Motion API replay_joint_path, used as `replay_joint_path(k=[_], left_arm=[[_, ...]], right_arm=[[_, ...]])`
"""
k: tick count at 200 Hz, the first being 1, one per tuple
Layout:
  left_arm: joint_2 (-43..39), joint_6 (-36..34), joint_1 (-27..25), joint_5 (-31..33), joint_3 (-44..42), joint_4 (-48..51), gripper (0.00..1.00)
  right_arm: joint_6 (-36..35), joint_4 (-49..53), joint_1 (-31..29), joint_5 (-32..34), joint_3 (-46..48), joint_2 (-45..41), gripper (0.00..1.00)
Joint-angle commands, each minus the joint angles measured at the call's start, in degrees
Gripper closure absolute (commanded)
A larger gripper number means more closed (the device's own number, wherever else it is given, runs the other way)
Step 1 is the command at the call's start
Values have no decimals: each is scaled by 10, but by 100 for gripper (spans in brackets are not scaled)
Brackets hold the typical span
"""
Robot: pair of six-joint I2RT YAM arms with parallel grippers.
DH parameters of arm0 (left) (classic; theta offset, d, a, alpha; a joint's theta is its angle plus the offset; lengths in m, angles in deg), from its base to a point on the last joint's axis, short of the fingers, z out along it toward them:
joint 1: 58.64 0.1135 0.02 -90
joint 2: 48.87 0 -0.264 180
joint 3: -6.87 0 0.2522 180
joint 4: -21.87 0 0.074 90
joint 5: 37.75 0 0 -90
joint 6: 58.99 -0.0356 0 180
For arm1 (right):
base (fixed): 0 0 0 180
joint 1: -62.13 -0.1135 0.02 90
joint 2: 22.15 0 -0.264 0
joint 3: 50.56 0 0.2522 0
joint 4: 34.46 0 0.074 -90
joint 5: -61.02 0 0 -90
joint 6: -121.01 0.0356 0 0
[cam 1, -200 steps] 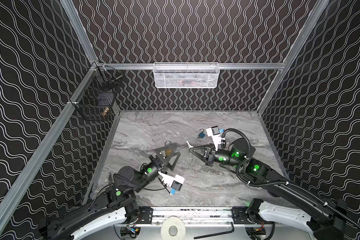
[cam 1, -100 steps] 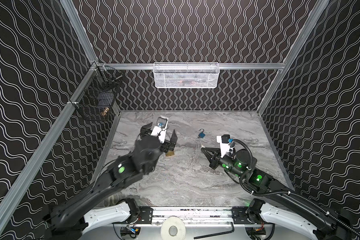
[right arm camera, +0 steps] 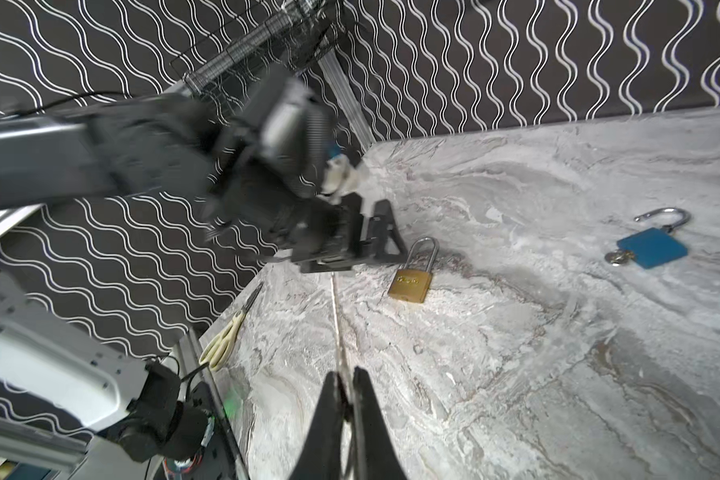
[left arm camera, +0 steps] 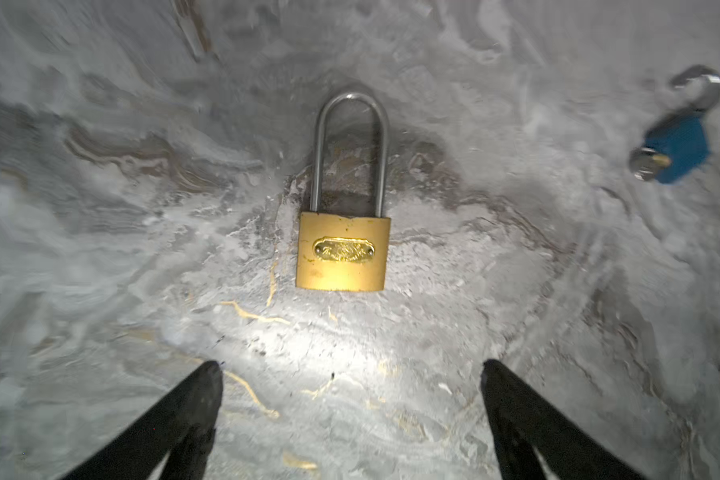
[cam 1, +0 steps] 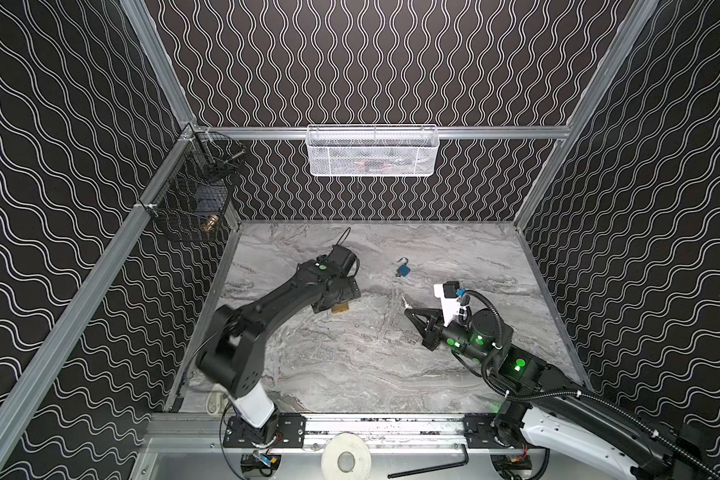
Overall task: Unlock with the key
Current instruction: 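Lower the left gripper onto the brass padlock body and close it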
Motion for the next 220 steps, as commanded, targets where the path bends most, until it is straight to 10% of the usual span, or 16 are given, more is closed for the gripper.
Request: replay_joint_path(k=[1,65,220], left_arm=[[62,34,8,-63,23,-9,7],[143,32,12,21,86,56,21],[206,-53,22,-21,114,57,32]], right_arm=[[17,8,0,-16,3,-3,100],[11,20,0,-14,-3,-5,100],[8,25,0,-20,-8,7,100]])
